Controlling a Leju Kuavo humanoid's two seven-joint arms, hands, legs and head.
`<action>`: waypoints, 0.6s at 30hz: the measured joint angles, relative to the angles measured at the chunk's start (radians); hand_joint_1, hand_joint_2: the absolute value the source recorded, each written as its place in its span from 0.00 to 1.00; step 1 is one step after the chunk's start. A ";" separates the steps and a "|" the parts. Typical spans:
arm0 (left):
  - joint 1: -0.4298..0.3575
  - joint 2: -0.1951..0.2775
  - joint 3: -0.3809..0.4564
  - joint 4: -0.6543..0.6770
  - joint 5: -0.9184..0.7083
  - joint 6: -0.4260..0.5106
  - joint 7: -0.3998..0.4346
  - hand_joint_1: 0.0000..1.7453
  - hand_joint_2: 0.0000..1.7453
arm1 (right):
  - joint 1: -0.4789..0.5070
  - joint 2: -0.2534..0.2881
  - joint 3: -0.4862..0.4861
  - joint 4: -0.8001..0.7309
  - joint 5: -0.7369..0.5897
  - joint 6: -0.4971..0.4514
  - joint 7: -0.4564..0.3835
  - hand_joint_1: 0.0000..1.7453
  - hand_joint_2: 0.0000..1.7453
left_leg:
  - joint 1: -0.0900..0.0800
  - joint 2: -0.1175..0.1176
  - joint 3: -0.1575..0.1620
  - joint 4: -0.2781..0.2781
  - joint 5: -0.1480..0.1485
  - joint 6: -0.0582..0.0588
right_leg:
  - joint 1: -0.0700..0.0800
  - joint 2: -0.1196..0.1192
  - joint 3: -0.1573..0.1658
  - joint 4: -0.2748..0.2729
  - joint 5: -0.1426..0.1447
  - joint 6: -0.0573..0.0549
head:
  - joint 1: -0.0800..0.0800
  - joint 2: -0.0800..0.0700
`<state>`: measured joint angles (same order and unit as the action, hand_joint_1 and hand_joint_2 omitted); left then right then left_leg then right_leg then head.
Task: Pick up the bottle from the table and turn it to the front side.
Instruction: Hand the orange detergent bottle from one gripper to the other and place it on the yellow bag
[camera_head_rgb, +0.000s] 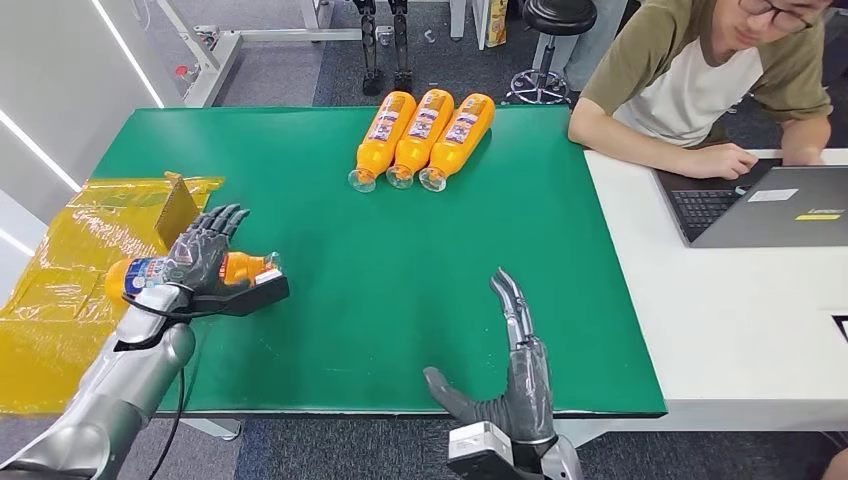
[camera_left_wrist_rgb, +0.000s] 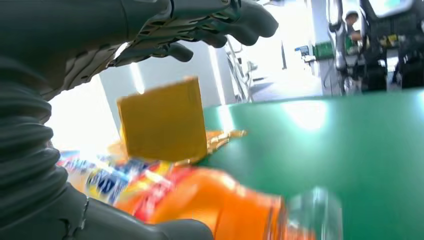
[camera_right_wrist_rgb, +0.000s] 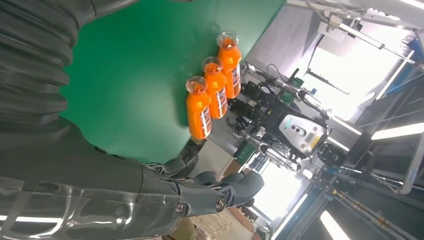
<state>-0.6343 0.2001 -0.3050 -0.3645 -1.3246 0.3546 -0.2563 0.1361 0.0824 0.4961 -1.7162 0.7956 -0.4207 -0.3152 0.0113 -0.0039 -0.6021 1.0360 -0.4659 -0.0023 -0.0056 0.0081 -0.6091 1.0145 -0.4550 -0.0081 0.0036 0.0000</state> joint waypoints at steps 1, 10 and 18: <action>0.000 0.000 0.007 -0.009 0.008 0.009 -0.008 0.00 1.00 | 0.002 0.000 -0.001 -0.002 0.000 -0.001 0.002 0.00 1.00 | 0.000 0.000 0.000 0.000 0.000 0.000 | 0.000 0.000 0.000 0.000 0.000 0.000 | 0.000 0.000; 0.065 -0.035 0.056 -0.215 0.238 0.085 -0.200 0.00 1.00 | 0.016 0.000 -0.006 -0.006 -0.006 -0.023 0.010 0.00 1.00 | 0.000 0.000 0.000 0.000 0.000 0.000 | 0.000 0.000 0.000 0.000 0.000 0.000 | 0.000 0.000; 0.189 -0.100 0.057 -0.486 0.562 0.081 -0.326 0.00 1.00 | 0.020 -0.002 -0.006 -0.005 -0.044 -0.060 0.002 0.00 1.00 | -0.001 0.000 0.000 0.000 -0.001 0.001 | -0.001 0.000 0.000 -0.001 0.000 0.000 | 0.000 0.000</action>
<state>-0.4457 0.0999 -0.2476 -0.8508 -0.7624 0.4361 -0.5826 0.1564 0.0801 0.4902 -1.7216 0.7511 -0.4807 -0.3134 0.0106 -0.0038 -0.6024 1.0361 -0.4671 -0.0018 -0.0063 0.0083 -0.6090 1.0139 -0.4551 -0.0079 0.0038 0.0000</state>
